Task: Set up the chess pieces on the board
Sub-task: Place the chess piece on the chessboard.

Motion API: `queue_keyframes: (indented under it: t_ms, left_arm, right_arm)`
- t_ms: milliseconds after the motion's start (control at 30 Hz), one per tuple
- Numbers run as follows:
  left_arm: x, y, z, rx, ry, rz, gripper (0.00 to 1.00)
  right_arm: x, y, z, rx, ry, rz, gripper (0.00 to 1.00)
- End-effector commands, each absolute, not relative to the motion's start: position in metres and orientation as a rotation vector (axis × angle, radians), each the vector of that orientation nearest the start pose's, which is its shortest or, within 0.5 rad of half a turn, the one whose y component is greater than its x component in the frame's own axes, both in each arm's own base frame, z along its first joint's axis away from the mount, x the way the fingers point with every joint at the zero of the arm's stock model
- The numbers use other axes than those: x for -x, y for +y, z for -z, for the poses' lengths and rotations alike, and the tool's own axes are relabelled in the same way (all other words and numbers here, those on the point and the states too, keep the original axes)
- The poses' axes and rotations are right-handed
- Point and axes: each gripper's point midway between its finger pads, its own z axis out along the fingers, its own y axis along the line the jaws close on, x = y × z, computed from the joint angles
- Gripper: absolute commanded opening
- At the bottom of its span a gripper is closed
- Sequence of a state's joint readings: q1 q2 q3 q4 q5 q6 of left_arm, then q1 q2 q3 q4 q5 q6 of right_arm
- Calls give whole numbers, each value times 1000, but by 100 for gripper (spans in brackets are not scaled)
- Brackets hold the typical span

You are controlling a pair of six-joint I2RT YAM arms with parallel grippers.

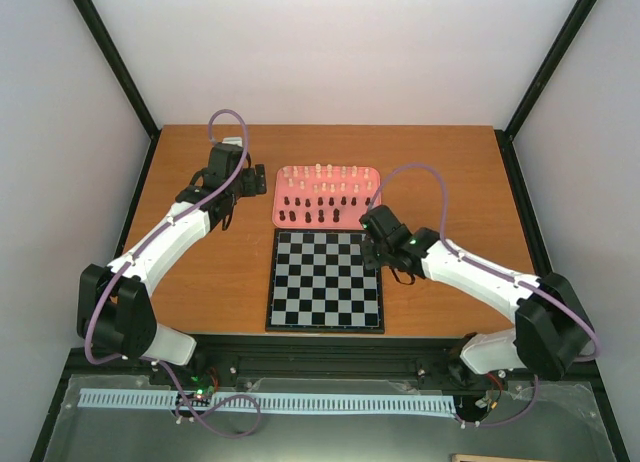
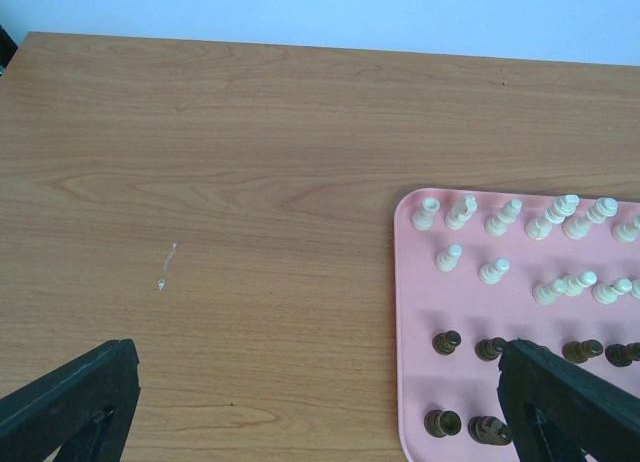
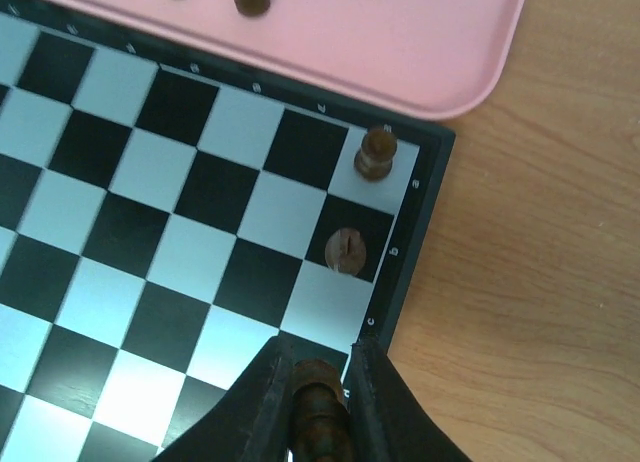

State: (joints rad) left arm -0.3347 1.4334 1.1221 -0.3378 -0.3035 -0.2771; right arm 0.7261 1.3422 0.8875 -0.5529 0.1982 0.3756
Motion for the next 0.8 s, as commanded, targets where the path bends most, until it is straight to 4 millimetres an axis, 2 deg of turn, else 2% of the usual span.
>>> queue_keyframes:
  t_ms: [0, 300, 767]
  left_arm:
    - [-421, -91, -221, 120, 2162, 22, 100]
    - [-421, -90, -220, 121, 2165, 16, 100]
    - [-423, -91, -216, 122, 2174, 10, 100]
  right_arm:
    - [-273, 201, -94, 356, 2554, -159, 16]
    - [-276, 207, -73, 381, 2589, -152, 16]
    - [-277, 204, -57, 379, 2606, -110, 16]
